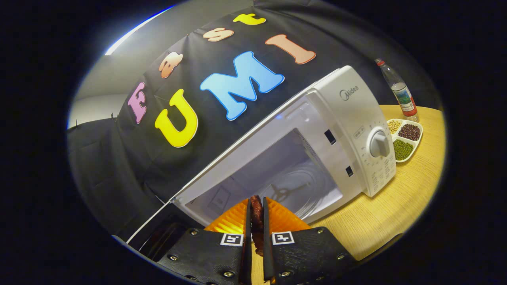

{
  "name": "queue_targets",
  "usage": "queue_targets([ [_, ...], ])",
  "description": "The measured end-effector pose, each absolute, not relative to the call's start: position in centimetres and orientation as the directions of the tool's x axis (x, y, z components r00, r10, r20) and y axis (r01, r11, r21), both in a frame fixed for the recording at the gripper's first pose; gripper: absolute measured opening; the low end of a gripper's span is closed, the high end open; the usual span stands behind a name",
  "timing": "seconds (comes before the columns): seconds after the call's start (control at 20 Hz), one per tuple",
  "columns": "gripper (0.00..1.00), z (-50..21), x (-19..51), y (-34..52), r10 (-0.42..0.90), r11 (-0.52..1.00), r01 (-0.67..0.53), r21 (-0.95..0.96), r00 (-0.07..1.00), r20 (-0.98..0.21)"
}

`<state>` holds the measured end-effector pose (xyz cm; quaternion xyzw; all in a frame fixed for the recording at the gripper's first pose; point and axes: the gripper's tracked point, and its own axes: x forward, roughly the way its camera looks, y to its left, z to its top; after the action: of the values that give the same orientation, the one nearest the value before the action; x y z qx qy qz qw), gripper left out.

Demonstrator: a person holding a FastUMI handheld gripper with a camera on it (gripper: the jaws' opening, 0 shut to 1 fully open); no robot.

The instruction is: Open the microwave, put the food inside, and close the microwave door.

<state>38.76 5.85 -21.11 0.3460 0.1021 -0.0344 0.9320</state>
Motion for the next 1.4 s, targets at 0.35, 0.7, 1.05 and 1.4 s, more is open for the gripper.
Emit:
queue_targets([
  [0.35,0.12,-22.2,45.1,7.0,-0.071,0.678,0.189,0.711,0.979,-0.193],
  [0.7,0.12,-25.5,48.4,6.5,-0.14,0.67,0.227,0.707,0.974,-0.18],
  [1.05,0.17,-27.1,49.3,3.8,-0.265,0.749,0.301,0.59,0.953,-0.149],
  [1.4,0.71,-27.7,48.0,3.0,-0.281,0.811,0.35,0.47,0.936,-0.211],
])
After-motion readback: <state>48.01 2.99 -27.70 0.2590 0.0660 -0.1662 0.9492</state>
